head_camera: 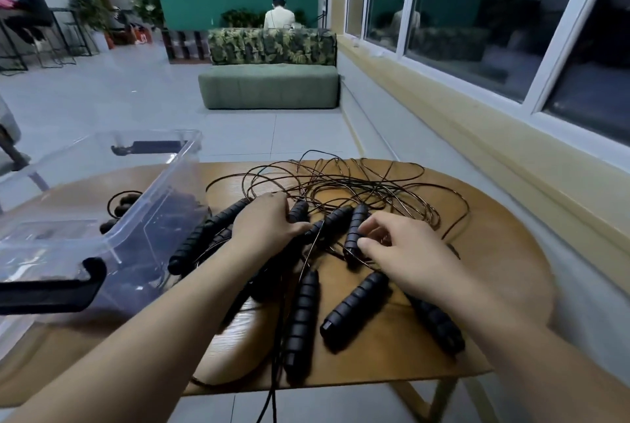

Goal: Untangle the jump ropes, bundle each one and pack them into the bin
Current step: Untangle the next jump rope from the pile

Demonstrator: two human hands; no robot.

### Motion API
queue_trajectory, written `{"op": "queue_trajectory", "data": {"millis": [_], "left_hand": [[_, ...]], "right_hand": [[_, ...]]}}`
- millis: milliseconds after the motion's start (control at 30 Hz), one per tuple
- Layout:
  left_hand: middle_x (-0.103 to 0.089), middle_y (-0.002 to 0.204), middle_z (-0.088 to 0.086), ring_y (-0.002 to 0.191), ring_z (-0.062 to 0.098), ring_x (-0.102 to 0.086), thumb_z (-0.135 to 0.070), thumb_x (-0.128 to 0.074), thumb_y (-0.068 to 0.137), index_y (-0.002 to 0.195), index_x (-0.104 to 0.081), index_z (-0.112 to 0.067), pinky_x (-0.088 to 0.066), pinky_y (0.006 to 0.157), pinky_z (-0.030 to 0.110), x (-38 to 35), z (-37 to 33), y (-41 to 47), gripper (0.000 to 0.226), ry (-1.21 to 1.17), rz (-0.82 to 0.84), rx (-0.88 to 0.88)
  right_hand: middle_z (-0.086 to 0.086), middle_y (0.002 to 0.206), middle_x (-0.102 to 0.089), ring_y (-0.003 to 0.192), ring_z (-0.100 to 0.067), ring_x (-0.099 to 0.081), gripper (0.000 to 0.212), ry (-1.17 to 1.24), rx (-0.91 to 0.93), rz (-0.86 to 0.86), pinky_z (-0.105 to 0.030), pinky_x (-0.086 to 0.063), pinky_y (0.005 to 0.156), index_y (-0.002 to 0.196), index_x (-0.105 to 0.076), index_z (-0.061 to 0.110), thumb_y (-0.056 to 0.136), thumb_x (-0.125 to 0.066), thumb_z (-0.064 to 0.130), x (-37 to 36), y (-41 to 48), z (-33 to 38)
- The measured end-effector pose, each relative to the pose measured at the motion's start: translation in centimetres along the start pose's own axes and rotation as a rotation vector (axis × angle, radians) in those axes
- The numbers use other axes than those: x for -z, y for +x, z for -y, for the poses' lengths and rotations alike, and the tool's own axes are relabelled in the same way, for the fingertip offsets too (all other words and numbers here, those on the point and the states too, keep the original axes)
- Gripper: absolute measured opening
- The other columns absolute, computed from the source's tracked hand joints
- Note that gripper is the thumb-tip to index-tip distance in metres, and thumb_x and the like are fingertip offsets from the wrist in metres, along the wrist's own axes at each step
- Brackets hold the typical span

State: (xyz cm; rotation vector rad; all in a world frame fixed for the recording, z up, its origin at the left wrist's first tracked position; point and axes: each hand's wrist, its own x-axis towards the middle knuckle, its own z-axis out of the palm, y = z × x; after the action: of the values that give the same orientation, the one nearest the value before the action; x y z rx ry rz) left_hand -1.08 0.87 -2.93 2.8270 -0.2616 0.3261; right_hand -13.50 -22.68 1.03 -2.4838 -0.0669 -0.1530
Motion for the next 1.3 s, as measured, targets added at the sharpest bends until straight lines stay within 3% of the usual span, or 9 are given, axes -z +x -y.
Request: {"op": "queue_trajectory", "data": {"millis": [233, 367, 600, 800, 900, 1000, 1100, 1200, 1300], "left_hand": [[-0.071, 0.084, 0.006, 0.09, 0.031, -0.067, -0.044, -0.075, 0.084, 0.085, -0.067, -0.012, -0.052, 0.072, 0.037, 0.7, 0.0, 0.2, 0.033, -0.15, 0.002, 0.149], [-0.071, 0.071, 0.01, 0.07, 0.022, -0.063, -0.062, -0.067, 0.08, 0.072, -0.07, -0.01, -0.047, 0.066, 0.037, 3.3, -0.1, -1.1, 0.053, -0.396, -0.052, 0.243], [-0.078, 0.076, 0.002, 0.056, 0.013, -0.069, -0.045, -0.084, 0.084, 0.105, -0.064, -0.025, -0.051, 0.058, 0.027, 6.7, -3.2, -4.9, 0.035, -0.864, 0.103, 0.239], [-0.081, 0.086, -0.004, 0.079, 0.011, -0.078, -0.052, -0.081, 0.083, 0.117, -0.052, -0.034, -0.061, 0.083, 0.04, 7.1, -6.0, -9.4, 0.048, -0.757, 0.256, -0.064], [-0.078, 0.085, -0.008, 0.079, 0.007, -0.074, -0.05, -0.083, 0.083, 0.121, -0.047, -0.037, -0.059, 0.079, 0.035, 6.5, -6.0, -11.4, 0.054, -0.653, 0.245, -0.217], [-0.074, 0.092, -0.012, 0.083, 0.005, -0.07, -0.035, -0.081, 0.09, 0.116, -0.059, -0.033, -0.055, 0.074, 0.025, 6.5, -5.5, -11.8, 0.034, -0.638, 0.086, -0.316], [-0.061, 0.118, -0.02, 0.111, 0.006, -0.061, -0.025, -0.074, 0.088, 0.119, -0.064, -0.031, -0.051, 0.093, 0.027, 7.3, -4.1, -10.5, 0.033, -0.494, -0.214, -0.402], [-0.057, 0.136, -0.02, 0.133, 0.008, -0.052, -0.022, -0.071, 0.09, 0.13, -0.063, -0.032, -0.044, 0.109, 0.042, 6.5, -2.2, -8.7, 0.042, -0.333, -0.253, -0.427], [-0.071, 0.108, -0.02, 0.103, 0.003, -0.064, -0.026, -0.067, 0.101, 0.113, -0.069, -0.031, -0.054, 0.092, 0.041, 4.5, -0.7, -7.5, 0.013, -0.397, -0.171, -0.313]], "right_hand": [[0.018, 0.099, -0.072, 0.096, 0.001, -0.065, 0.01, 0.05, -0.002, -0.007, -0.026, -0.055, 0.087, 0.108, -0.073, 0.035, 0.101, -0.067, 0.038, -0.8, 0.6, 0.8], [0.017, 0.094, -0.074, 0.09, -0.001, -0.068, 0.006, 0.118, -0.004, -0.05, -0.027, -0.056, 0.082, 0.101, -0.074, 0.036, 0.1, -0.068, 0.038, -0.6, 0.4, 1.0], [-0.006, 0.091, -0.081, 0.077, -0.019, -0.075, 0.036, 0.645, -0.181, 0.096, -0.036, -0.057, 0.068, 0.106, -0.073, 0.015, 0.109, -0.056, 0.047, -0.6, 0.4, 1.9], [-0.005, 0.085, -0.078, 0.07, -0.016, -0.075, 0.039, 0.868, -0.242, 0.192, -0.027, -0.056, 0.058, 0.122, -0.068, 0.007, 0.105, -0.066, 0.043, -0.5, -0.8, 3.0], [-0.004, 0.097, -0.083, 0.081, -0.016, -0.08, 0.028, 0.83, -0.237, 0.199, -0.025, -0.059, 0.06, 0.12, -0.071, 0.014, 0.101, -0.072, 0.035, -0.7, -1.4, 3.3], [-0.01, 0.101, -0.081, 0.086, -0.026, -0.079, 0.02, 0.697, -0.178, 0.207, -0.04, -0.065, 0.076, 0.119, -0.072, 0.019, 0.101, -0.074, 0.028, -0.4, -1.5, 2.8], [-0.023, 0.102, -0.076, 0.074, -0.024, -0.069, 0.016, 0.626, -0.112, 0.227, -0.039, -0.057, 0.07, 0.114, -0.073, 0.021, 0.099, -0.075, 0.024, 0.4, -1.6, 2.7], [-0.02, 0.102, -0.076, 0.075, -0.021, -0.064, 0.013, 0.521, -0.038, 0.314, -0.035, -0.051, 0.066, 0.112, -0.073, 0.025, 0.098, -0.075, 0.024, 1.5, -1.9, 2.6], [-0.017, 0.09, -0.071, 0.069, -0.023, -0.058, 0.013, 0.581, 0.055, 0.309, -0.034, -0.045, 0.061, 0.112, -0.073, 0.019, 0.099, -0.073, 0.019, 3.0, -2.1, 2.3]]}}
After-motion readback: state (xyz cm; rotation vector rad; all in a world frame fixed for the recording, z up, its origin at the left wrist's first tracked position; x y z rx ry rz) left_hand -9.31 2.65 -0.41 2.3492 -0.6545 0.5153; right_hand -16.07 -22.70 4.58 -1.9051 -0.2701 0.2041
